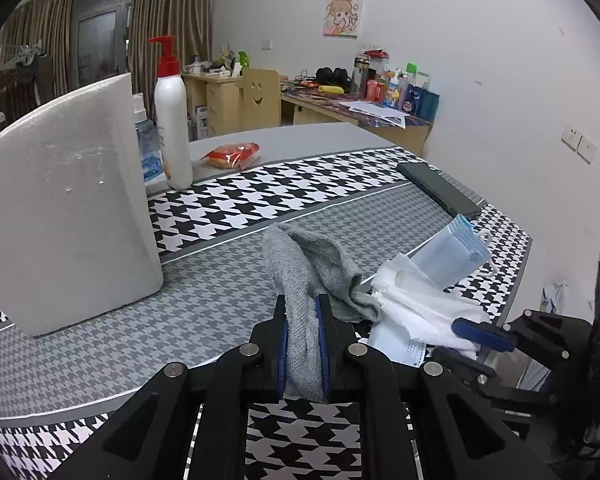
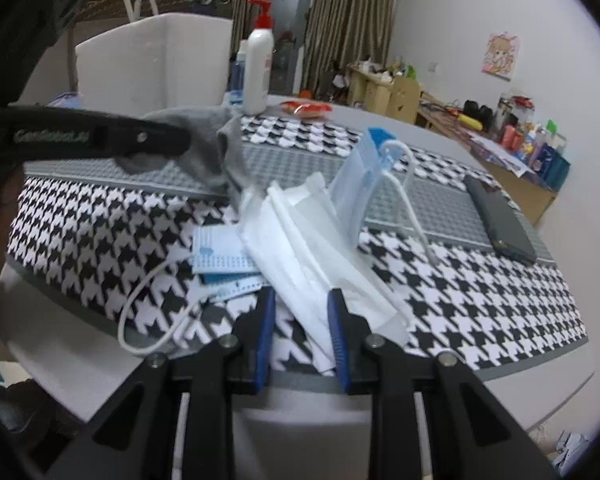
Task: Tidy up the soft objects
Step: 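Lift the masks with the right gripper while the left gripper lifts the grey cloth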
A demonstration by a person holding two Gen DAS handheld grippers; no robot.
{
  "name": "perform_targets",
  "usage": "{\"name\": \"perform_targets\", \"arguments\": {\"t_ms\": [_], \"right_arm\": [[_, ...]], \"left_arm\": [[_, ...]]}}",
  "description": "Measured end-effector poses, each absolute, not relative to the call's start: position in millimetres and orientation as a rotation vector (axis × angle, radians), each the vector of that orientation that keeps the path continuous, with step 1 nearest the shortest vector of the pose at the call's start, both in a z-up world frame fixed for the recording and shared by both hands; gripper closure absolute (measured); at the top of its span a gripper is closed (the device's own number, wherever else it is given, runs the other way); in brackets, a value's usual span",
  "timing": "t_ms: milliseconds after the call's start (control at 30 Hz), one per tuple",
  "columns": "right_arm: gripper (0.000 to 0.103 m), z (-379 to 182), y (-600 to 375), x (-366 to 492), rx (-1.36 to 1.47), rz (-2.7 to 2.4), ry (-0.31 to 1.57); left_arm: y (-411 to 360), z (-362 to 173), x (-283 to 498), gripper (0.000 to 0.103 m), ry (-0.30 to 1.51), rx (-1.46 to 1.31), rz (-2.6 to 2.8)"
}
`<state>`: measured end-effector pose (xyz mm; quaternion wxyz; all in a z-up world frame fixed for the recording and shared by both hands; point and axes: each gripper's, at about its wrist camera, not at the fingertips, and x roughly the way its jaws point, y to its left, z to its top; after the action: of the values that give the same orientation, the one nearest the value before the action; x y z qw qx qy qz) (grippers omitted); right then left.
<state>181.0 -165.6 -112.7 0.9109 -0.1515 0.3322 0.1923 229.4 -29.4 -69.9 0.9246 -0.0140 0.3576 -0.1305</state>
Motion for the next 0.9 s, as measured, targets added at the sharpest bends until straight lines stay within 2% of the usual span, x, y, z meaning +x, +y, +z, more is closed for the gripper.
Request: {"name": "perform_targets", "arguments": {"t_ms": [133,200,300,467,900], "right_arm": [[0.074,-110.9,-173.4,189.9,-0.229,0.415,0.729],[0.094,-109.9,-177.5,195.5,-0.216,0.374,0.746],[0.098,-107.4,-183.3,209.2,-0.167,0.354,0.772],[0.101,-101.5,-185.1,217.4,-0.088,0.43,0.798],[0.101,-46.6,-178.3,194.2,0.01,0.556,0.666]], "left_arm": [[-28.4,-68.7,226.3,0.09,0.73,-0.031,-0.277],[-28.3,-67.9,225.4,0.09,0.728,-0.031,-0.282],[-26.0,-65.0,221.8,0.09,0.713,-0.036,-0.289],[-20.2,-58.3,214.6,0.09,0.692,-0.034,-0.289],[-0.8,-31.7,195.1,0.09,0.615,-0.031,-0.257]]}}
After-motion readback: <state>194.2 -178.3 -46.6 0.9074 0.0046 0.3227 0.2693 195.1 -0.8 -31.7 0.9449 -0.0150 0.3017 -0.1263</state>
